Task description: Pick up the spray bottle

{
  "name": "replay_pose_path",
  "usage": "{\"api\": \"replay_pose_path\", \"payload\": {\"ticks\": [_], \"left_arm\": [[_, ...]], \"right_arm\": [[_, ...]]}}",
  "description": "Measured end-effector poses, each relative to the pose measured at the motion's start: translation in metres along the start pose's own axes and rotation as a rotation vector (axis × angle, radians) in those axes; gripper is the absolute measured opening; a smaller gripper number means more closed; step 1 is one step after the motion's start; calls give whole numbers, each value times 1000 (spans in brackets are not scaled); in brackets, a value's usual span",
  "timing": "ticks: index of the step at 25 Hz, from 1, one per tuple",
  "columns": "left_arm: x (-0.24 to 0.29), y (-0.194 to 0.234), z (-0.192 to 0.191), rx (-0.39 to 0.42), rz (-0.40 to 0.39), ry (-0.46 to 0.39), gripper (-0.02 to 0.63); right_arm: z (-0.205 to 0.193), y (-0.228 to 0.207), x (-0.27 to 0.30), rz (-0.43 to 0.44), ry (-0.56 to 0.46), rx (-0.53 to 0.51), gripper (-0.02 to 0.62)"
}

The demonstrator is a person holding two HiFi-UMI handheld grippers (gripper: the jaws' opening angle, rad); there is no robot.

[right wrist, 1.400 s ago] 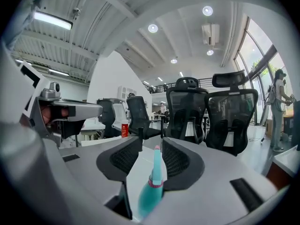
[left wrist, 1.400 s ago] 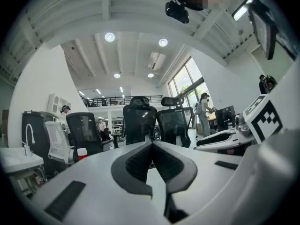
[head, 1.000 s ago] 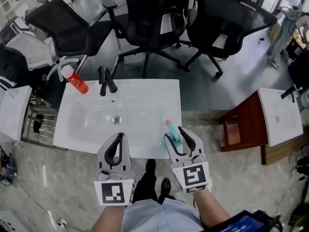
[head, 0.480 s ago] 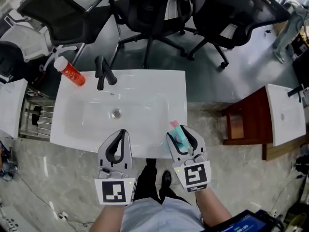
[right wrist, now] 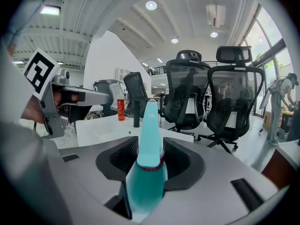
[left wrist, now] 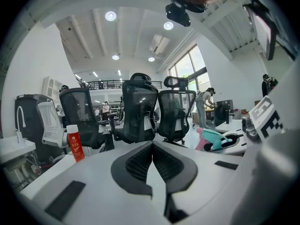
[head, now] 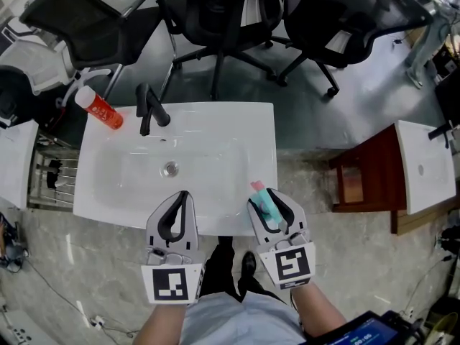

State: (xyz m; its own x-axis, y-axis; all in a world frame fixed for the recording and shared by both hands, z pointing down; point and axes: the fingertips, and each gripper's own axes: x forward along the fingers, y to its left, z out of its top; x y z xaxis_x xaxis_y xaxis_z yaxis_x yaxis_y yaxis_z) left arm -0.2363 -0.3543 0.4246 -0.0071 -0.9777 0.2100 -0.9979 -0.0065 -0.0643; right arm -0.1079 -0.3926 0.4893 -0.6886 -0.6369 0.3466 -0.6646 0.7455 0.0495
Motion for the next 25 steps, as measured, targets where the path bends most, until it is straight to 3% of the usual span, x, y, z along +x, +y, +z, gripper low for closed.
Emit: {"api": "replay_pose_path", "payload": {"ticks": [14,25], "left_arm": [[-9,-3,17,3,3,-35,18],[-32,-16,54,7,-2,-123,18]], "right_arm": [[17,4,-11,-15,-7,-4,152],[69,4,-41,4,-119,3,152]]}}
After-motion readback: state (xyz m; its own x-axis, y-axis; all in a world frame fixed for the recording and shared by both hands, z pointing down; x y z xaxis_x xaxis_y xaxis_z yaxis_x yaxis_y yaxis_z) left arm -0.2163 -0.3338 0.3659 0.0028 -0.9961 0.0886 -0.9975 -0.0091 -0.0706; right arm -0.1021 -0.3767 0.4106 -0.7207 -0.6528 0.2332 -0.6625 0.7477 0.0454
